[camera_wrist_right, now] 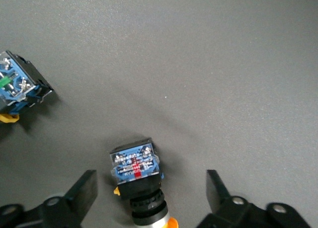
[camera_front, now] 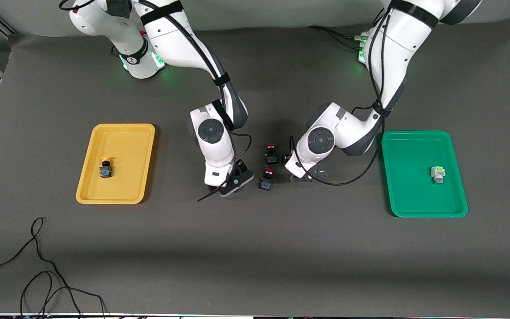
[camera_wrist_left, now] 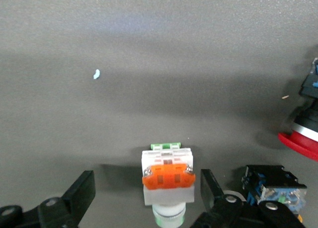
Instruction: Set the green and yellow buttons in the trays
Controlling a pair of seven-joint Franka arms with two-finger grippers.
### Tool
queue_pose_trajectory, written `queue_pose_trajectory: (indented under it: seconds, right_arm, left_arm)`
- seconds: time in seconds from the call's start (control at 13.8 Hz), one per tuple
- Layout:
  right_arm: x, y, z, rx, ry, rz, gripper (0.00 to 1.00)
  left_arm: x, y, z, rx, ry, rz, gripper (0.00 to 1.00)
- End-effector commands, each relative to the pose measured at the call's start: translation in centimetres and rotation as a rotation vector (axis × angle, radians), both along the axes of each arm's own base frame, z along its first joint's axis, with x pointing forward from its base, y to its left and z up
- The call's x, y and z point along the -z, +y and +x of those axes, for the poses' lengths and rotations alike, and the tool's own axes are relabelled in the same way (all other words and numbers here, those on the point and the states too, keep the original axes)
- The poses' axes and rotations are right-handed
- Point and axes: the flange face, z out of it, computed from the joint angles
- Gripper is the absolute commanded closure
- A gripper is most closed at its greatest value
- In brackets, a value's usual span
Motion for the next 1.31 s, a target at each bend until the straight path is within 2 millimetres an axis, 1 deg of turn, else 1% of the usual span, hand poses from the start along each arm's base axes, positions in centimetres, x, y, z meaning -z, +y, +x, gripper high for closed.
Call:
queue_pose_trajectory:
  seconds: [0.0, 0.07, 0.15, 0.22, 0.29, 0.36, 0.44, 0.51, 0.65, 0.73, 0.8, 0.87, 0.95, 1.09, 1.16, 1.24]
  right_arm:
    - [-0.2, 0.0, 0.0, -0.016, -0.009, 0.01, 0.43]
    - [-0.3, 0.2, -0.1, -0.019, -0.01, 0.011, 0.57]
    - [-0.3, 0.0, 0.0, -0.016, -0.007, 0.01, 0.63]
    - [-0.3, -0.2, 0.1, -0.013, -0.005, 0.01, 0.7]
    - [-0.4, -0.3, 0.2, -0.01, -0.004, 0.011, 0.74]
    - [-0.7, -0.5, 0.4, -0.005, -0.002, 0.014, 0.74]
    - [-1.4, -0.3, 0.5, -0.004, 0.013, 0.016, 0.74]
    - [-2.6, -0.2, 0.6, 0.001, 0.046, 0.019, 0.74]
    - [-7.5, -0.2, 1.6, 0.015, 0.113, 0.044, 0.74]
    - [-9.9, -0.6, 1.7, 0.026, 0.147, 0.058, 0.74]
    - [-12.4, -1.4, 1.9, 0.042, 0.179, 0.067, 0.74]
    - [-14.7, -3.0, 2.2, 0.066, 0.207, 0.066, 0.74]
    - [-17.3, -5.2, 2.7, 0.113, 0.231, 0.071, 0.74]
    - [-20.9, -9.9, 3.8, 0.206, 0.261, 0.068, 0.74]
    - [-21.9, -12.5, 4.4, 0.244, 0.271, 0.06, 0.74]
    - [-22.4, -15.5, 5.1, 0.293, 0.283, 0.044, 0.74]
  left_arm:
    - [0.2, 0.0, 0.0, -0.003, -0.023, 0.013, 0.5]
    - [0.4, 0.3, 0.2, 0.003, -0.028, 0.02, 0.72]
    - [0.4, 0.5, 0.3, 0.004, -0.028, 0.022, 0.91]
    - [0.4, 0.7, 0.4, 0.007, -0.021, 0.027, 1.0]
    - [-0.1, 1.4, 0.9, 0.006, -0.02, 0.031, 1.0]
    - [-1.0, 2.4, 1.6, -0.007, -0.012, 0.043, 1.0]
    - [-2.6, 3.1, 2.0, 0.008, 0.003, 0.062, 1.0]
    - [-4.6, 3.9, 2.7, 0.023, 0.019, 0.08, 1.0]
    - [-9.1, 7.5, 4.8, 0.03, 0.079, 0.125, 1.0]
    - [-11.5, 9.0, 5.5, 0.064, 0.091, 0.122, 1.0]
    - [-13.7, 11.4, 6.5, 0.083, 0.105, 0.122, 1.0]
    - [-15.4, 13.8, 7.3, 0.107, 0.128, 0.118, 1.0]
    - [-16.6, 16.2, 8.0, 0.149, 0.15, 0.106, 1.0]
    - [-17.6, 21.4, 9.0, 0.224, 0.174, 0.078, 1.0]
    - [-17.5, 24.3, 9.4, 0.259, 0.179, 0.052, 1.0]
    - [-17.3, 27.4, 10.0, 0.29, 0.178, 0.023, 1.0]
